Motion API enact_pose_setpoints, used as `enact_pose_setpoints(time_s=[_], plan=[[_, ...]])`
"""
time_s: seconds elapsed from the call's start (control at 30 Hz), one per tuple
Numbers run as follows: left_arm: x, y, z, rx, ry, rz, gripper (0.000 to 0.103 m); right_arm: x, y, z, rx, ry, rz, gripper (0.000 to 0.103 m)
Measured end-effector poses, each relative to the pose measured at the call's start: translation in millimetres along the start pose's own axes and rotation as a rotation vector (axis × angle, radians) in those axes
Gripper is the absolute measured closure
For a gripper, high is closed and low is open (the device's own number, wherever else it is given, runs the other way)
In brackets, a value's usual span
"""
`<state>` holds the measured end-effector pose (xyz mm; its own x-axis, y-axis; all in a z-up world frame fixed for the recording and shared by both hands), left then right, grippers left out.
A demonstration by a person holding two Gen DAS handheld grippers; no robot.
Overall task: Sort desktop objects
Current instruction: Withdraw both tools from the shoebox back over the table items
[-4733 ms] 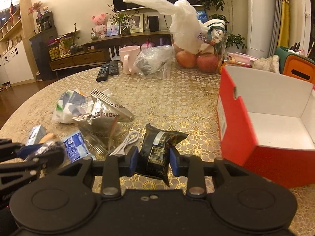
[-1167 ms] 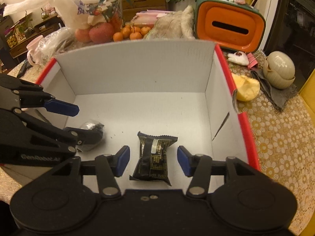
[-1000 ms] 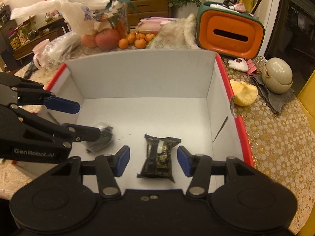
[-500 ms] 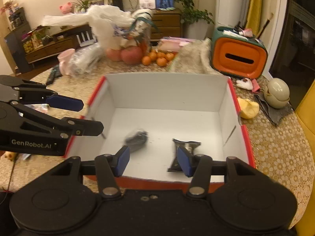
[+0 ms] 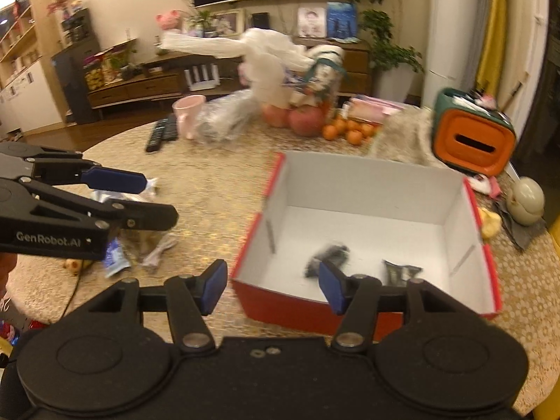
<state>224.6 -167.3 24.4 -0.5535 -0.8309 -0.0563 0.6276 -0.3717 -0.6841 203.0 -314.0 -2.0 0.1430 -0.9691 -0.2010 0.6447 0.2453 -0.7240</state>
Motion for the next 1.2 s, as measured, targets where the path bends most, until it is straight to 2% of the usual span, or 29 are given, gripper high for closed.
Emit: enact_pose_setpoints(time_s=[0.13,0.23,0.27,0.7,0.77,0.9,0.97,1.07,1.2], plan=[[-26.4,-24.3,-19.6,0.010,-0.030,0.048,0.048,-26.6,2.6,-1.0,-0.005,-0.024,0.019,0.043],[-45.2,-43.5,-32.7,0.025,-0.050,0.087,0.025,-46.3,6.7,-2.9,-0.008,-0.037,0.034,0.042],[-51.2,-49.7,-36.9,0.031,-0.057,0.098,0.023,-52.8,8.8,-4.1,-0.014,-0.040,0.040,0.042],[-115.5,-82.3,-106.3,0.010,-0.142,0.208,0.023,-124.4,34.9,-17.7,-0.057,-0.098,0.076,0.039],[-124.7,-85.4,-115.6,0.011,-0.165,0.216,0.016,-130.5,37.8,-18.7,-0.061,-0.099,0.079,0.039],[-144.3,-90.5,-133.5,0.015,-0.213,0.236,0.013,-139.9,47.2,-18.4,-0.065,-0.094,0.077,0.039],[-153.3,-92.3,-143.3,0.016,-0.239,0.244,0.000,-145.0,51.9,-17.5,-0.069,-0.094,0.077,0.039],[-163.6,-93.7,-156.3,0.033,-0.255,0.259,0.000,-153.3,57.9,-16.6,-0.071,-0.102,0.079,0.039],[-173.1,-87.6,-173.9,0.007,-0.279,0.264,0.000,-164.0,67.8,-13.4,-0.072,-0.110,0.083,0.039]])
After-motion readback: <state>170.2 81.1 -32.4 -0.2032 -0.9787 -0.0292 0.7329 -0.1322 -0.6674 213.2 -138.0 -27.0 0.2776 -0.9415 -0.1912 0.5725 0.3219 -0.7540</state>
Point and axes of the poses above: each gripper's, at about its wrist camera, not at the fingertips, and y roughly the way its jaws point, x to its right, z to its top, the point moved 9 cm from there along y, roughly the way its jaws point, and after that the axes turned 9 degrees about y, right-handed, at the moved point
